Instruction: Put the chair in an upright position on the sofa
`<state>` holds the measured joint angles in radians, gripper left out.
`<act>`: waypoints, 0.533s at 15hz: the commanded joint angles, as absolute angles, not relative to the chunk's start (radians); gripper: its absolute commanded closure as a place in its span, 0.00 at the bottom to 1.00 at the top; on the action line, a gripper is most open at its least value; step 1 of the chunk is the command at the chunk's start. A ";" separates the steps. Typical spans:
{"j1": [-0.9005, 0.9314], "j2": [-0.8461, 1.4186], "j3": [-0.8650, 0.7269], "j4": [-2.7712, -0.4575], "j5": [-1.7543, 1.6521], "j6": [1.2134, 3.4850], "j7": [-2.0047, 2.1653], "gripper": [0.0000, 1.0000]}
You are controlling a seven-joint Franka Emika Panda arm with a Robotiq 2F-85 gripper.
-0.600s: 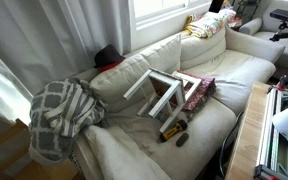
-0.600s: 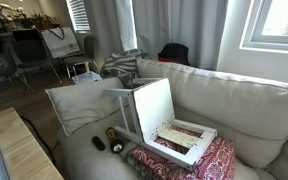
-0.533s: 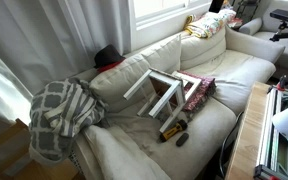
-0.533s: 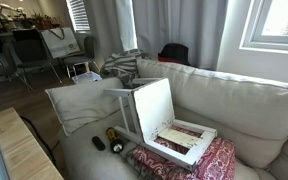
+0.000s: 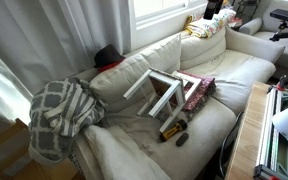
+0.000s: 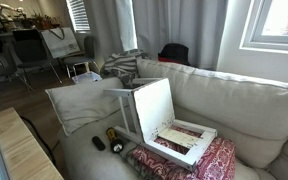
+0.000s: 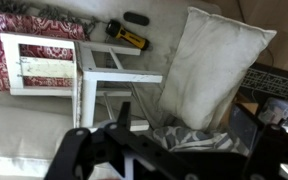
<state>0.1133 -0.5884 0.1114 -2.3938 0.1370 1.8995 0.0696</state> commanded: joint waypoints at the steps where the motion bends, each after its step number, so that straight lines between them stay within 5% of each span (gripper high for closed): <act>1: 0.024 -0.442 0.034 -2.404 0.128 1.952 0.084 0.00; 8: -0.122 -0.083 -0.119 -2.397 0.181 2.268 0.121 0.00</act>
<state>-0.0897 -0.2335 -0.0783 -2.4145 0.1374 2.1431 0.0915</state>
